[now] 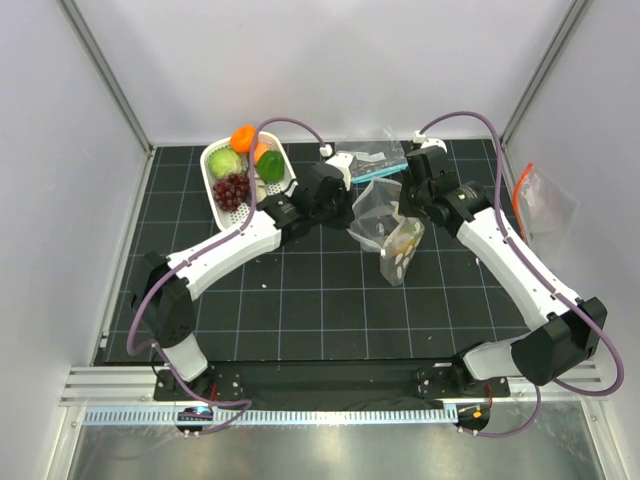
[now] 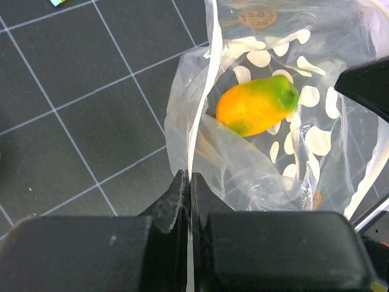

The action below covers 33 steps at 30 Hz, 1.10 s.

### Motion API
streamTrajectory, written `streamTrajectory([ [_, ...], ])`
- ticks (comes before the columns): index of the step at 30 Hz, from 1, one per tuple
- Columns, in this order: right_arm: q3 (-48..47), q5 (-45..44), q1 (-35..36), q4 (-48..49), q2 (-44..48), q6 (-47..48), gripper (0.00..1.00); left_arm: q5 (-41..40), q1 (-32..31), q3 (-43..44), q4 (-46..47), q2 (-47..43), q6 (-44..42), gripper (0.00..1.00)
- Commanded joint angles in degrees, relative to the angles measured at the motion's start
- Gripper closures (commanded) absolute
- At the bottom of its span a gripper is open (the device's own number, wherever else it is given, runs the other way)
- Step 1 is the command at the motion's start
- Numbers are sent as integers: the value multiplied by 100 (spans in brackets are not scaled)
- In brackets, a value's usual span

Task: Place the food in the zip-top bag and seal the zipper
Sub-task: Adjust the fake fruit in the zipper food storage bag, then pick up the fake vegetable from the bin.

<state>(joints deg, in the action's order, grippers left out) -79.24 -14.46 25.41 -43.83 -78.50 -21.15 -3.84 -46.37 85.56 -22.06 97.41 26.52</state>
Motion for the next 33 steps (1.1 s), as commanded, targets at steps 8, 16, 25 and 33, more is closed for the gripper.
streamTrajectory([
  [8, 190, -127, 8, 305, 89, 111, 99, -64, 40, -110, 475, -169, -59, 14],
  [16, 146, -207, 8, 253, 54, 181, 99, 102, 706, -680, 396, -1125, -112, 0],
  [25, -3, -40, -1, 200, 37, 216, 99, 173, 1929, -778, 440, -909, -700, 0],
  [33, -4, 39, -1, 130, 63, 269, 99, 365, 2816, 29, 747, 190, -1141, 0],
])
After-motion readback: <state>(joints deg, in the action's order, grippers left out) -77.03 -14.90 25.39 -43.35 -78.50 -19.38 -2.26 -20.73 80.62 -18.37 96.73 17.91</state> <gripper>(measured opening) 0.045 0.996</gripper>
